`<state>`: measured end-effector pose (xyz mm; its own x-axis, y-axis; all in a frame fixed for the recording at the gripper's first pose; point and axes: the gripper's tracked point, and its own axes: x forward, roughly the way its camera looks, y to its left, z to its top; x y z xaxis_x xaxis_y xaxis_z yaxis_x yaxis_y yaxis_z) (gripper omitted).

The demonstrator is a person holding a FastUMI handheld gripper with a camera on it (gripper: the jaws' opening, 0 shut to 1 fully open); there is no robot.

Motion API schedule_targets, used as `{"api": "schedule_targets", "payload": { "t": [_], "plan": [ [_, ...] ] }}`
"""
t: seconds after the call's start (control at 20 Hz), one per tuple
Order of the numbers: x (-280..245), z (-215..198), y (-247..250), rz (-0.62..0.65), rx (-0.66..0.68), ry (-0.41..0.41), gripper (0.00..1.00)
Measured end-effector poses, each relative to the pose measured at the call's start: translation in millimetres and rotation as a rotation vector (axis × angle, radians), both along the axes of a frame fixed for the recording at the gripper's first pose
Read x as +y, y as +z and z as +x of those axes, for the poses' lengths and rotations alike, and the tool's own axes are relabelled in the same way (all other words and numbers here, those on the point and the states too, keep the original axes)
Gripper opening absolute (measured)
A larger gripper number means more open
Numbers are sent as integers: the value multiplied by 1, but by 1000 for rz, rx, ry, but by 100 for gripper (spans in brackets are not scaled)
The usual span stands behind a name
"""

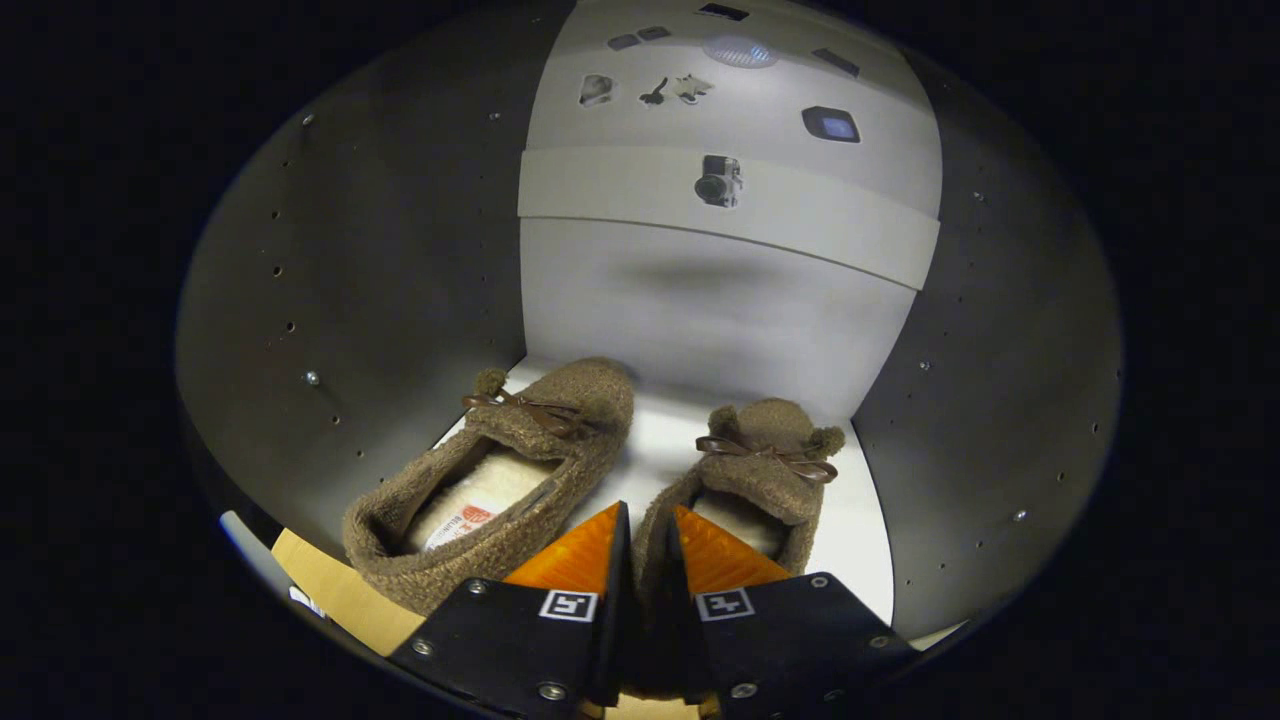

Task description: Open the shoe cabinet door, grab the shoes and put them into the shoe cabinet, then close the shoe cabinet door.

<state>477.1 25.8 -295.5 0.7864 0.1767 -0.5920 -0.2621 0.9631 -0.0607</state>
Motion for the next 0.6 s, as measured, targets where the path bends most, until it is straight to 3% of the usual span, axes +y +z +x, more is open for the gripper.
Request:
{"api": "schedule_targets", "payload": {
  "t": [0.3,0.6],
  "plan": [
    [0,-26,20,-39,-46,-39,61],
    [8,-95,67,4,-130,-86,82]
  ]
}}
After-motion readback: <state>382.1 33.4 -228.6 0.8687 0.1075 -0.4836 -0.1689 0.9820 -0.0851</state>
